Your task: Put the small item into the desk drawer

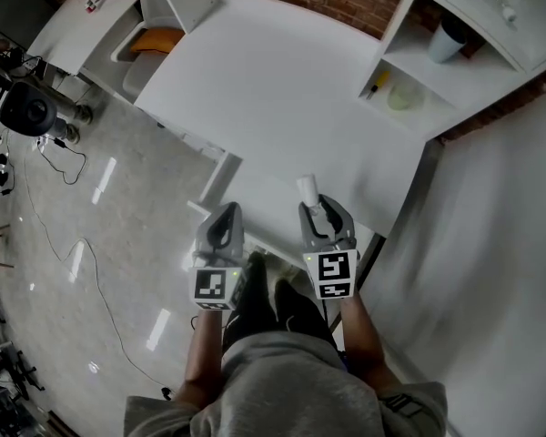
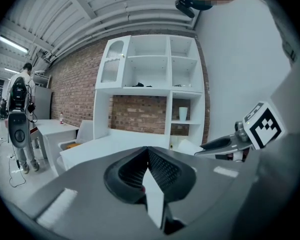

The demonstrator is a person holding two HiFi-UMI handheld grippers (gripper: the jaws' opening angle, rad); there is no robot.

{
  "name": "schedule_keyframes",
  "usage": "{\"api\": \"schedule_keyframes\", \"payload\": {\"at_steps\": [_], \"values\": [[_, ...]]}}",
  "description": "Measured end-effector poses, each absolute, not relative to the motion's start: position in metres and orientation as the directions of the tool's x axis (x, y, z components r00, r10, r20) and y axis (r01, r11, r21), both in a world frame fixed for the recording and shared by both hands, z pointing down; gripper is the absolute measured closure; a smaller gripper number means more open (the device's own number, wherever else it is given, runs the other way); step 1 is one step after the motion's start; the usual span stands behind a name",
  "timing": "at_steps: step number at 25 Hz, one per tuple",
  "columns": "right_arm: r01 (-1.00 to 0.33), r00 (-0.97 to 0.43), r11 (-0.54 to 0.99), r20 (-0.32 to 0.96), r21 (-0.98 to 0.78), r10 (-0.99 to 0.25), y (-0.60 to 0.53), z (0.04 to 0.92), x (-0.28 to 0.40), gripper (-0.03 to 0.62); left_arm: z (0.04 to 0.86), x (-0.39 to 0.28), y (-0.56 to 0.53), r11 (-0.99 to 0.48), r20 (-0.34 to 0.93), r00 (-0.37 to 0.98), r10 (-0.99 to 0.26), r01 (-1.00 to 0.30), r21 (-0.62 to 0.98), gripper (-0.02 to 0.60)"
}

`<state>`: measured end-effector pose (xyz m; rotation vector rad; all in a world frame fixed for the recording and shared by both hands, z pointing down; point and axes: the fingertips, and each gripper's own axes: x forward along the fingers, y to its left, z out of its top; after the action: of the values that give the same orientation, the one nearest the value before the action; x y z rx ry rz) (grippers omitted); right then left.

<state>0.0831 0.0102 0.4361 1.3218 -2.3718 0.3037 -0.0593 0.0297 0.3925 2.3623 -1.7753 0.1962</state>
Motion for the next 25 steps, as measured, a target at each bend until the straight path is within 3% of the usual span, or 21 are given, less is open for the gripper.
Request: {"api": "schedule_keyframes", "payload": {"at_steps": [25], "values": [[-0.725,-0.585,0.689,0.538,-0.012,-0.607,-0.017,0.495,-0.017,0.442,0.455,-0.137,0.008,-0.131,0.294,0.168,-0.941,-0.981,0.139,0.569]]}}
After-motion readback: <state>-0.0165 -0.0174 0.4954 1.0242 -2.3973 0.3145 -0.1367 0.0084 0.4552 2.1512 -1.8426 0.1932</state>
